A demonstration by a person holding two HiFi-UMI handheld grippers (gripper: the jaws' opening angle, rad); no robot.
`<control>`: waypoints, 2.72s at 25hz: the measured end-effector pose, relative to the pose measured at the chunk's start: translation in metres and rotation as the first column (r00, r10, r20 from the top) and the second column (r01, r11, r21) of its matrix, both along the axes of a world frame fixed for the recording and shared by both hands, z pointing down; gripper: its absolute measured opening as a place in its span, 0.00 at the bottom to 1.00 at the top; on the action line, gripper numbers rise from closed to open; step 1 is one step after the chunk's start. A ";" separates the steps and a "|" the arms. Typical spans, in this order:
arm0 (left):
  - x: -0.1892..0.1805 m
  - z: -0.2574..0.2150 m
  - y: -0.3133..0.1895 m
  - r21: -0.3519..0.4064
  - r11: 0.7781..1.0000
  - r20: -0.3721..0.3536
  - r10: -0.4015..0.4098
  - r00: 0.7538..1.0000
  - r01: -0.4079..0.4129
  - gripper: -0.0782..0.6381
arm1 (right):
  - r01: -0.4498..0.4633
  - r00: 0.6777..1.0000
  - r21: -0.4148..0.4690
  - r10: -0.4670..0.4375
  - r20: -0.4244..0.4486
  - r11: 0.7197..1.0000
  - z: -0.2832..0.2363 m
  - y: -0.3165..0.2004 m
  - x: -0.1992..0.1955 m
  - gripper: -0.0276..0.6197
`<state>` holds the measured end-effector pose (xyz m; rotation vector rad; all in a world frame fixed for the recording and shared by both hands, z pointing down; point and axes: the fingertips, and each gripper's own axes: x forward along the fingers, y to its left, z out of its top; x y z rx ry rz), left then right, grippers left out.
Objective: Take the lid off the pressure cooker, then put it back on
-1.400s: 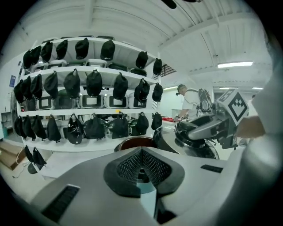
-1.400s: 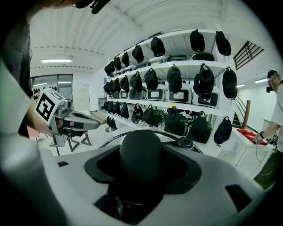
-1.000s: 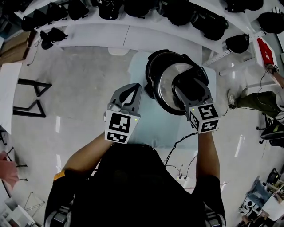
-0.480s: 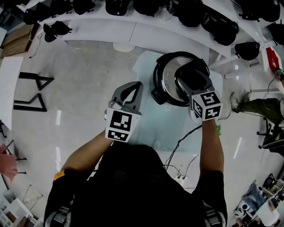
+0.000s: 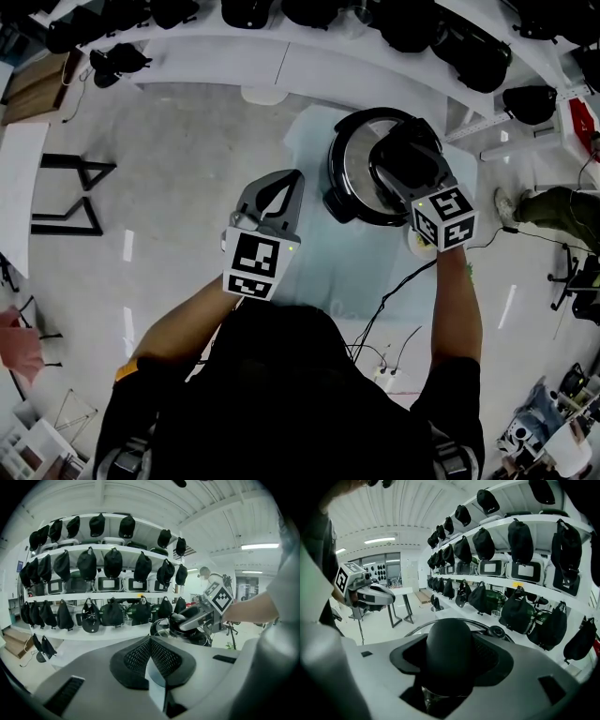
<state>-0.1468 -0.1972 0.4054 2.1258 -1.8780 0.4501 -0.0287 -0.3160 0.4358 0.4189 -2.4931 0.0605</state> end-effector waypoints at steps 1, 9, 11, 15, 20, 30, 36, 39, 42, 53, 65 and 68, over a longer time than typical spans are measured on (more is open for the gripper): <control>0.001 0.000 0.000 0.000 1.000 -0.002 0.001 1.000 -0.001 0.12 | 0.010 1.000 0.001 -0.010 -0.010 1.000 0.002 0.001 0.000 0.50; 0.005 0.004 0.000 0.003 1.000 -0.016 0.006 1.000 -0.006 0.12 | 0.032 0.999 -0.038 -0.032 -0.006 0.999 0.013 -0.003 0.005 0.50; 0.006 0.004 0.002 0.004 1.000 -0.018 0.007 1.000 -0.007 0.12 | 0.030 0.999 -0.040 -0.030 -0.009 0.999 0.017 -0.005 0.003 0.50; 0.007 0.006 0.003 0.005 1.000 -0.023 0.005 1.000 -0.005 0.12 | 0.017 0.999 -0.029 -0.018 -0.027 0.999 0.020 -0.007 0.000 0.50; 0.008 0.005 0.002 0.005 1.000 -0.039 0.008 0.999 -0.008 0.12 | -0.050 0.998 -0.033 0.049 -0.030 0.998 0.018 -0.009 -0.001 0.50; 0.019 0.004 -0.003 0.010 0.999 -0.050 0.034 0.998 -0.033 0.12 | -0.119 0.993 0.014 0.119 0.006 0.993 0.017 -0.011 0.001 0.50; 0.023 -0.001 -0.005 0.024 0.997 -0.052 0.070 0.996 -0.069 0.12 | -0.153 0.988 0.052 0.154 -0.017 0.987 0.012 -0.009 0.006 0.51; 0.024 -0.005 -0.007 0.036 0.994 -0.051 0.101 0.994 -0.099 0.12 | -0.203 0.979 0.080 0.203 -0.001 0.976 0.001 -0.004 0.014 0.51; 0.025 -0.008 -0.009 0.045 0.990 -0.050 0.133 0.990 -0.131 0.12 | -0.274 0.961 0.101 0.270 0.052 0.956 -0.020 0.004 0.022 0.51; 0.038 -0.011 -0.005 0.070 0.972 -0.035 0.226 0.973 -0.224 0.12 | -0.527 0.842 0.055 0.512 0.169 0.848 -0.038 0.075 0.036 0.22; 0.084 -0.029 0.081 0.080 0.979 -0.036 0.191 0.981 -0.187 0.12 | -0.516 0.836 -0.028 0.511 0.201 0.856 -0.044 0.198 0.051 0.08; 0.098 -0.033 0.107 0.077 0.980 -0.034 0.186 0.982 -0.183 0.12 | -0.497 0.843 -0.033 0.492 0.219 0.867 -0.051 0.225 0.058 0.07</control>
